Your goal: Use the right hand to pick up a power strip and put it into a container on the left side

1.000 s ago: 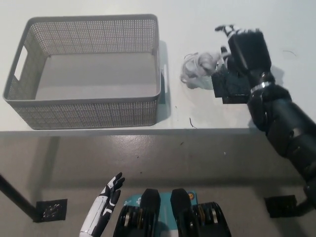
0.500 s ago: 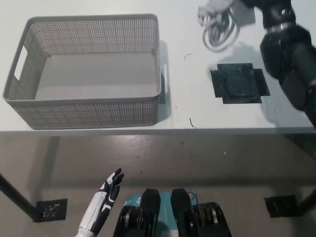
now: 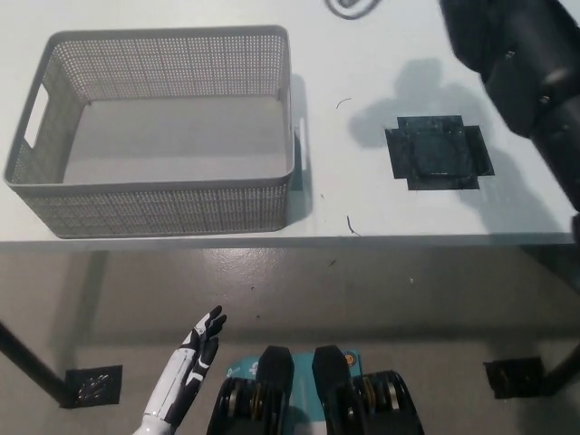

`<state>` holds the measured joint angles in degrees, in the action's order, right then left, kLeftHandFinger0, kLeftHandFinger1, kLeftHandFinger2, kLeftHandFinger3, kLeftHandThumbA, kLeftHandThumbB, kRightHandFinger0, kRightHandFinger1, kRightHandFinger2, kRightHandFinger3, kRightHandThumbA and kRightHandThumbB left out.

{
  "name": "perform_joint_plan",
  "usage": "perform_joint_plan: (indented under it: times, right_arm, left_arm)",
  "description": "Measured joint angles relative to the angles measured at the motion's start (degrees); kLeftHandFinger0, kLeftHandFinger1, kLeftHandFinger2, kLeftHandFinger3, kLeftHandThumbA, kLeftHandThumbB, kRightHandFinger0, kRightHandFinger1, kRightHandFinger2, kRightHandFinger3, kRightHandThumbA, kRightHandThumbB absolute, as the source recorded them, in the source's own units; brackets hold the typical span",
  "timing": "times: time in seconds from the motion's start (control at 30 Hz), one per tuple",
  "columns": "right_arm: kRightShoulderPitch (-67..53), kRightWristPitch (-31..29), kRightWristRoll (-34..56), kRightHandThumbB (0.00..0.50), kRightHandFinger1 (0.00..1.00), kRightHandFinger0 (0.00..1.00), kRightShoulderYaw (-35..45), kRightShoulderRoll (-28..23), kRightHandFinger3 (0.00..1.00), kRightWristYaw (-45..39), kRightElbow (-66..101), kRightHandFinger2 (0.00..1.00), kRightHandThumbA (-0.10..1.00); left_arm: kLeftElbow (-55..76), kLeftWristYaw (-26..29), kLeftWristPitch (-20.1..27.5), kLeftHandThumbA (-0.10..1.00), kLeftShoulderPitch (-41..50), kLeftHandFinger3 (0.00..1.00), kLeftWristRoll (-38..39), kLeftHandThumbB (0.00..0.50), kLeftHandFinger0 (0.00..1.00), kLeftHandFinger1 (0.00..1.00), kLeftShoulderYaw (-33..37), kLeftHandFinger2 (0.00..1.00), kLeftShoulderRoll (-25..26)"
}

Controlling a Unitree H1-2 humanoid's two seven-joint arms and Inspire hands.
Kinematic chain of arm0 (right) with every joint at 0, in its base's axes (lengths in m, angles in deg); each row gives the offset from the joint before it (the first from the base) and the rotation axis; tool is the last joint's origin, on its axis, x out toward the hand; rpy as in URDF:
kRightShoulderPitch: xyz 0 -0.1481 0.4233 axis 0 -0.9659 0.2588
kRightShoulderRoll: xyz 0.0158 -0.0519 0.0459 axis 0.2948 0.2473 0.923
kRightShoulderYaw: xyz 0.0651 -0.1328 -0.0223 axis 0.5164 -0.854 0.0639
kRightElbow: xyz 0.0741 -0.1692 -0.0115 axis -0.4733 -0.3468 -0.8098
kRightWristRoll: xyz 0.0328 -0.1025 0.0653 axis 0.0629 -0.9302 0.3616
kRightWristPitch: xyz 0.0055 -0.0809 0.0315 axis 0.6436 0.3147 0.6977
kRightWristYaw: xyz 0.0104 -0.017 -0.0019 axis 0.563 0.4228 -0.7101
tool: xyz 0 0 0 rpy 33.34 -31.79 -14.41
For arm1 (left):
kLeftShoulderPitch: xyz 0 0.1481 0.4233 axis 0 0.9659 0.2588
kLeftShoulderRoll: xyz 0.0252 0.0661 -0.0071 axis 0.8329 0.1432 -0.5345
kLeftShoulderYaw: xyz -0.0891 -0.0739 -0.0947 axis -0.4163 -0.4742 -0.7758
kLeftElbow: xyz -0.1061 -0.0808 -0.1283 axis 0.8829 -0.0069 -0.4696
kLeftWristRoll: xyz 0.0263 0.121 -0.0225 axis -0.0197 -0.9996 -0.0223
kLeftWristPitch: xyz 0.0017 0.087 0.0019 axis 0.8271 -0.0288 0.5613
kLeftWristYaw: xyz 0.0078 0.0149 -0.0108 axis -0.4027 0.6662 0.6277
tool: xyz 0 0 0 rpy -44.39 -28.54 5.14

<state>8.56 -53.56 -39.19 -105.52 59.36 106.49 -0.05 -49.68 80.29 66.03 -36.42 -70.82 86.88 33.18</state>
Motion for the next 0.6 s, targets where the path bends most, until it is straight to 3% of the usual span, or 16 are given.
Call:
perform_joint_plan:
  times: [0.03, 0.07, 0.1, 0.13, 0.23, 0.27, 0.3, 0.37, 0.43, 0.47, 0.5, 0.53, 0.6]
  right_arm:
    - [0.4, -0.1, 0.0, 0.126, 0.0, 0.0, -0.1, 0.7, 0.1, 0.1, -0.4, 0.23, -0.1]
    - [1.1, -0.1, 0.0, 0.123, 0.0, 0.0, -0.2, 1.9, 0.11, 0.1, -1.2, 0.26, -0.1]
    - [1.7, -0.1, 0.0, 0.105, 0.0, 0.0, -0.3, 2.6, 0.17, 0.2, -1.9, 0.31, -0.1]
    - [2.6, -0.3, 0.0, 0.156, 0.0, 0.0, -0.4, 4.3, 0.15, 0.2, -3.2, 0.32, -0.1]
    - [4.5, -0.3, 0.0, 0.171, 0.0, 0.0, -0.9, 7.8, 0.12, 0.6, -6.5, 0.34, -0.1]
    - [5.0, -0.3, -0.1, 0.202, 0.0, 0.0, -1.1, 8.7, 0.13, 0.8, -7.3, 0.33, -0.1]
    - [5.5, -0.3, -0.1, 0.206, 0.0, 0.0, -1.3, 9.7, 0.1, 0.9, -8.4, 0.32, -0.1]
    - [6.6, -0.3, -0.1, 0.158, 0.0, 0.0, -1.6, 11.9, 0.05, 1.2, -10.6, 0.4, -0.1]
    - [7.6, -0.2, -0.1, 0.138, 0.0, 0.0, -1.8, 14.0, 0.1, 1.4, -12.9, 0.45, -0.1]
    - [8.1, -0.2, 0.0, 0.151, 0.0, 0.0, -1.8, 15.0, 0.14, 1.4, -13.9, 0.47, -0.1]
    - [8.4, -0.2, 0.0, 0.207, 0.0, 0.0, -1.8, 15.7, 0.26, 1.4, -14.6, 0.44, -0.1]
    - [8.9, -0.2, 0.0, 0.229, 0.0, 0.0, -1.8, 16.7, 0.26, 1.4, -15.3, 0.42, -0.1]
    - [9.8, -0.2, 0.1, 0.237, 0.0, 0.0, -1.8, 18.4, 0.15, 1.4, -16.4, 0.33, -0.1]
  left_arm:
    - [0.0, 0.0, 0.0, 1.0, 0.0, 1.0, 0.0, 0.092, 1.0, 1.0, 0.0, 1.0, 0.0]
    - [0.0, 0.0, 0.0, 1.0, 0.0, 1.0, 0.0, 0.093, 1.0, 1.0, 0.0, 1.0, 0.0]
    - [0.0, 0.0, 0.0, 1.0, -0.1, 1.0, -0.1, 0.093, 1.0, 1.0, 0.0, 1.0, 0.0]
    - [0.0, 0.0, 0.0, 1.0, -0.1, 1.0, -0.1, 0.1, 1.0, 1.0, 0.0, 1.0, 0.0]
    - [0.0, 0.0, 0.0, 1.0, -0.1, 1.0, -0.2, 0.096, 1.0, 1.0, 0.0, 1.0, 0.0]
    - [0.0, 0.0, 0.0, 1.0, -0.1, 1.0, -0.2, 0.093, 1.0, 1.0, 0.0, 1.0, 0.0]
    - [0.1, 0.0, 0.0, 1.0, -0.1, 1.0, -0.3, 0.093, 1.0, 1.0, 0.0, 1.0, 0.0]
    - [0.1, 0.0, 0.0, 1.0, -0.1, 1.0, -0.4, 0.095, 1.0, 1.0, 0.0, 1.0, 0.0]
    - [0.1, 0.0, 0.0, 1.0, -0.1, 1.0, -0.5, 0.094, 1.0, 1.0, 0.0, 1.0, 0.0]
    - [0.1, 0.0, 0.0, 1.0, -0.1, 1.0, -0.5, 0.093, 1.0, 1.0, 0.0, 1.0, 0.1]
    - [0.2, 0.0, 0.0, 1.0, -0.1, 1.0, -0.5, 0.097, 1.0, 1.0, 0.0, 1.0, 0.1]
    - [0.2, 0.0, 0.0, 1.0, -0.1, 1.0, -0.5, 0.097, 1.0, 1.0, 0.0, 1.0, 0.1]
    - [0.3, 0.0, 0.0, 1.0, -0.1, 1.0, -0.6, 0.094, 1.0, 1.0, 0.0, 1.0, 0.1]
